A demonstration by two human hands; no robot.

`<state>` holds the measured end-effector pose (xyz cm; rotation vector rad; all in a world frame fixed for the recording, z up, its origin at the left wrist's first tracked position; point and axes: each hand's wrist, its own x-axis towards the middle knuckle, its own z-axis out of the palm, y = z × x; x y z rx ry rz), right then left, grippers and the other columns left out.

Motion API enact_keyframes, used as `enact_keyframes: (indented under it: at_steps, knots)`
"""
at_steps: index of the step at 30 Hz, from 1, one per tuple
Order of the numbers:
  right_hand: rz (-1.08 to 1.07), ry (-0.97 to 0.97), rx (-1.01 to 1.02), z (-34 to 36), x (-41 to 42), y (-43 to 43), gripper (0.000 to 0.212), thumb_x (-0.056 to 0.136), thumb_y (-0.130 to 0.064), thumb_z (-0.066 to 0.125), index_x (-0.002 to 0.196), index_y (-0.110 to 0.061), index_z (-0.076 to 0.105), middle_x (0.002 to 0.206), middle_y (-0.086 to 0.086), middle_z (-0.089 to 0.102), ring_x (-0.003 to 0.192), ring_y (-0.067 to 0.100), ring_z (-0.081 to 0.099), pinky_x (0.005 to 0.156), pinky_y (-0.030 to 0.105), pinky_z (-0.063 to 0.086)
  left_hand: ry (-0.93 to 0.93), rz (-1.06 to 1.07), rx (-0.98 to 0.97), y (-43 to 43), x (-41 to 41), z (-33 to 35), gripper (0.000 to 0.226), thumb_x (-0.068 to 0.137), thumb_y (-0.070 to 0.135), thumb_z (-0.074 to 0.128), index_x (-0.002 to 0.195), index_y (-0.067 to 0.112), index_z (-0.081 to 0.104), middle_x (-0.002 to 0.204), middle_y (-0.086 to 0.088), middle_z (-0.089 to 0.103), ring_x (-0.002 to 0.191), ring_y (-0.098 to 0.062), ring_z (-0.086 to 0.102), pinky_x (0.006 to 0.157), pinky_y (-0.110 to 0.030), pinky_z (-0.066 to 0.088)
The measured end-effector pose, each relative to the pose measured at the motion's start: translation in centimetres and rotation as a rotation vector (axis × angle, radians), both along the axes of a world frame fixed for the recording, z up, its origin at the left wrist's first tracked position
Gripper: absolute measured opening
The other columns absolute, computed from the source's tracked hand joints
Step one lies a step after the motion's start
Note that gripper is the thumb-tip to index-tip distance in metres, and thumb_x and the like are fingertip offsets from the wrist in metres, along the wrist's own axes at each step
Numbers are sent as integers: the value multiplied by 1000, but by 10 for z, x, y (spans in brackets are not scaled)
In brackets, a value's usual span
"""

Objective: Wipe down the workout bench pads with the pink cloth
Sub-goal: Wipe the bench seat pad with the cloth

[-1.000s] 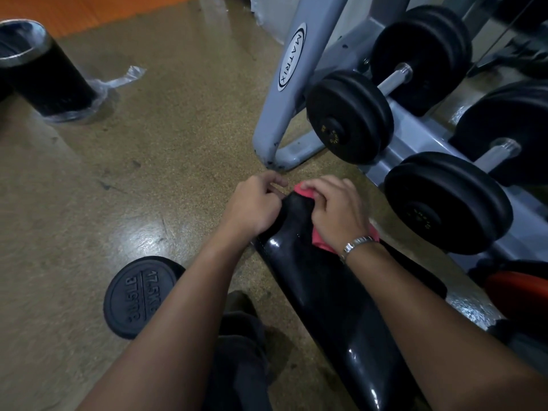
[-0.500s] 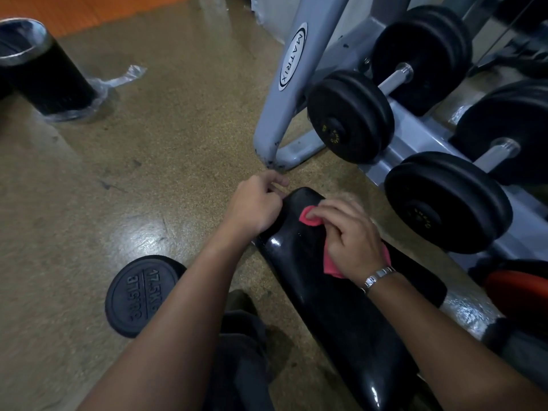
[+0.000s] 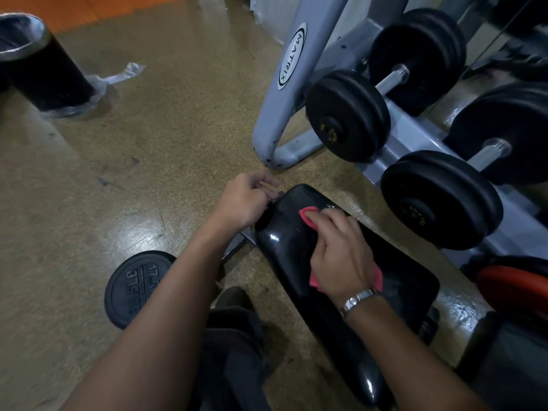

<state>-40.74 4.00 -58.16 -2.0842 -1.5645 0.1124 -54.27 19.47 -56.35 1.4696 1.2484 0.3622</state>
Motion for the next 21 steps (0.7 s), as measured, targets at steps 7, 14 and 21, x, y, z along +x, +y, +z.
enact_keyframes:
  at_steps: [7, 14, 21]
  knots:
    - [98, -36, -1, 0, 18, -20, 45, 84, 0, 54, 114, -30, 69, 114, -15, 61, 94, 16, 58, 63, 31, 54, 37, -13, -33, -1, -11, 0, 52, 59, 8, 34, 89, 28, 71, 90, -5, 76, 88, -28, 70, 90, -49, 58]
    - [168, -71, -53, -1, -5, -25, 49, 87, -8, 49, 128, -31, 62, 122, -13, 59, 93, 17, 56, 65, 34, 55, 72, -43, -20, -2, -13, 3, 46, 75, -3, 38, 91, 26, 70, 85, 2, 76, 86, -22, 68, 89, -46, 59]
    - [41, -84, -108, 6, -26, -10, 49, 89, -9, 50, 133, -28, 59, 124, -8, 58, 95, 18, 56, 59, 27, 43, 87, -50, -11, -3, -12, 5, 48, 78, -7, 37, 88, 27, 69, 83, 3, 75, 85, -21, 68, 83, -38, 57]
